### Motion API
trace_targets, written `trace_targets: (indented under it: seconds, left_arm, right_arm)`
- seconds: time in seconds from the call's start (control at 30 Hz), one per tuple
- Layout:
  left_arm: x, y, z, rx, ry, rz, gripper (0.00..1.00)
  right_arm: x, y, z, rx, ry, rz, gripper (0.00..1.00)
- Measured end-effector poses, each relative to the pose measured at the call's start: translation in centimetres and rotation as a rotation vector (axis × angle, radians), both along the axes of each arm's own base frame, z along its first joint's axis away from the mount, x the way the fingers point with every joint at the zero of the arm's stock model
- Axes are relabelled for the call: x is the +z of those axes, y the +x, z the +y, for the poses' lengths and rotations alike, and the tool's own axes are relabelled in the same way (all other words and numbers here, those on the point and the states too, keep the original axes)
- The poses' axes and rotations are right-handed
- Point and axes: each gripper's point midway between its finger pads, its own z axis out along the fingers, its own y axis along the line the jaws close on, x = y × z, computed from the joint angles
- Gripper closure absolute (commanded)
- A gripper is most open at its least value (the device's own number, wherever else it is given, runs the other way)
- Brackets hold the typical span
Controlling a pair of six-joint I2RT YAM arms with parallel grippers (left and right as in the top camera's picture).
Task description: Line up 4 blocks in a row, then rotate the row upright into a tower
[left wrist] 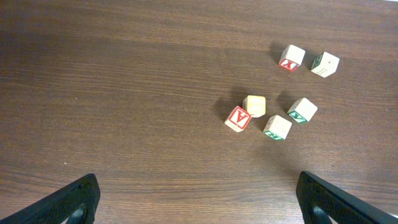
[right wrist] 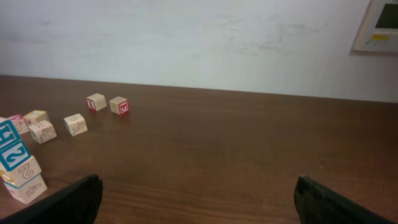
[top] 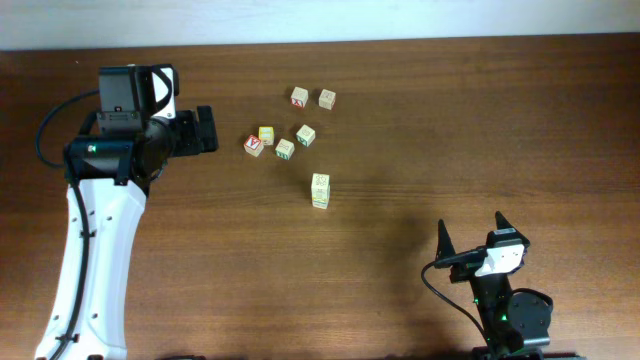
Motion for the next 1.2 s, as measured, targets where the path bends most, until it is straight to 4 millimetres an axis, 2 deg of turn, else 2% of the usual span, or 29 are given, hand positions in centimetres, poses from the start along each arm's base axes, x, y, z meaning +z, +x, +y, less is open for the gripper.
trace_targets:
  seconds: [0.6,0.67,0.73,0.83,0.93,1.13,1.2]
  left_arm:
    - [-0.1,-0.1,0.0,-0.004,0.003,0.006,0.01]
    - [0.7,0.3,0.0,-0.04,0.034,-0.057,0.01]
    - [2.1,-0.6,0.0,-0.06,0.061,-0.201,0.01]
    - [-0.4,-4.1,0.2,-0.053,0.085,-0.346,0.01]
    - [-0.9,-6.6,0.6,-0.031,0.105,-0.421,0.01]
    - [-1.1,-8.5,1.1,-0.004,0.122,-0.532,0.01]
    - [-2.2,-9.8,1.1,0.001,0.123,-0.589,0.01]
  right_arm:
    - [0.0,0.0,0.0,0.0,0.0,0.001,0.01]
    - [0.0,0.0,0.0,0.0,0.0,0.0,0.01]
    - [0.0,0.0,0.0,0.0,0.0,0.0,0.01]
    - [0.0,0.0,0.0,-0.003,0.0,-0.001,0.01]
    - [0.0,0.0,0.0,-0.003,-0.001,-0.002,0.01]
    - [0.0,0.0,-0.1,-0.003,-0.001,0.0,0.01]
    - [0.0,0.0,-0.1,-0.003,-0.001,-0.001,0.01]
